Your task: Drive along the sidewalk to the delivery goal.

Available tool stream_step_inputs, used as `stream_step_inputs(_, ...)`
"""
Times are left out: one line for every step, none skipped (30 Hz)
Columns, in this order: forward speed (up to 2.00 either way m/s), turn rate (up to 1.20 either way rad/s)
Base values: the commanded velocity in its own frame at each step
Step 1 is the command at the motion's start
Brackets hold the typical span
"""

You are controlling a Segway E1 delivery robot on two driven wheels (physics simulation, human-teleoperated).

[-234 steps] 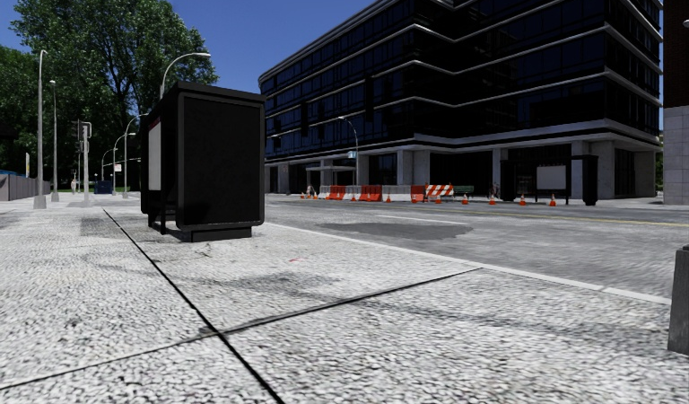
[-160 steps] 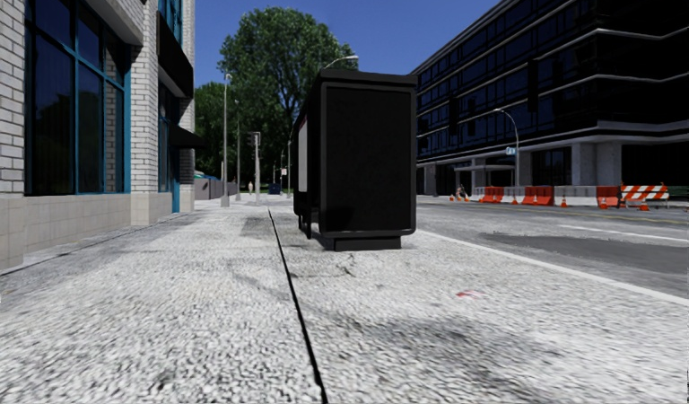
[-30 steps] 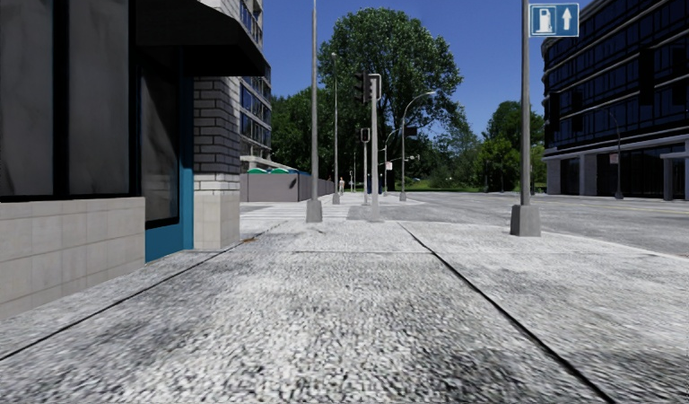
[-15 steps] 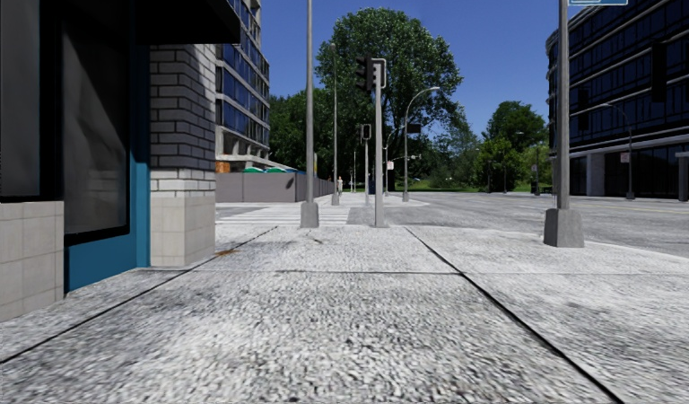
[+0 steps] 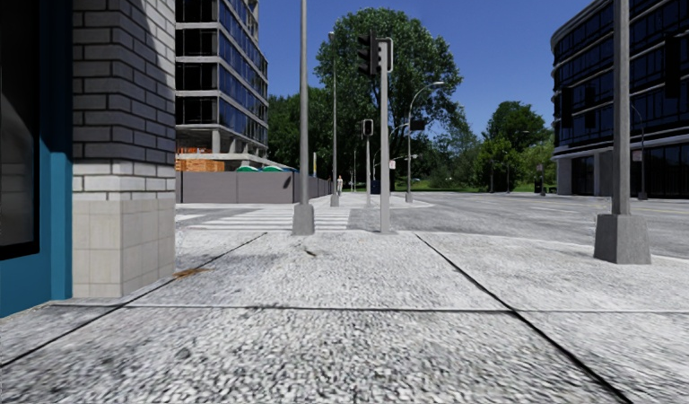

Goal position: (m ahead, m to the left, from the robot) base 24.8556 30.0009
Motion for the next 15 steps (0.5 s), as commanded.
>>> stream_step_inputs(2.0,0.0)
stream_step_inputs(2.0,0.0)
stream_step_inputs(2.0,0.0)
stream_step_inputs(2.0,0.0)
stream_step_inputs(2.0,0.0)
stream_step_inputs(2.0,0.0)
stream_step_inputs(2.0,0.0)
stream_step_inputs(2.0,0.0)
stream_step_inputs(2.0,0.0)
stream_step_inputs(2.0,0.0)
stream_step_inputs(2.0,0.0)
stream_step_inputs(2.0,0.0)
stream_step_inputs(2.0,0.0)
stream_step_inputs(2.0,0.0)
stream_step_inputs(2.0,0.0)
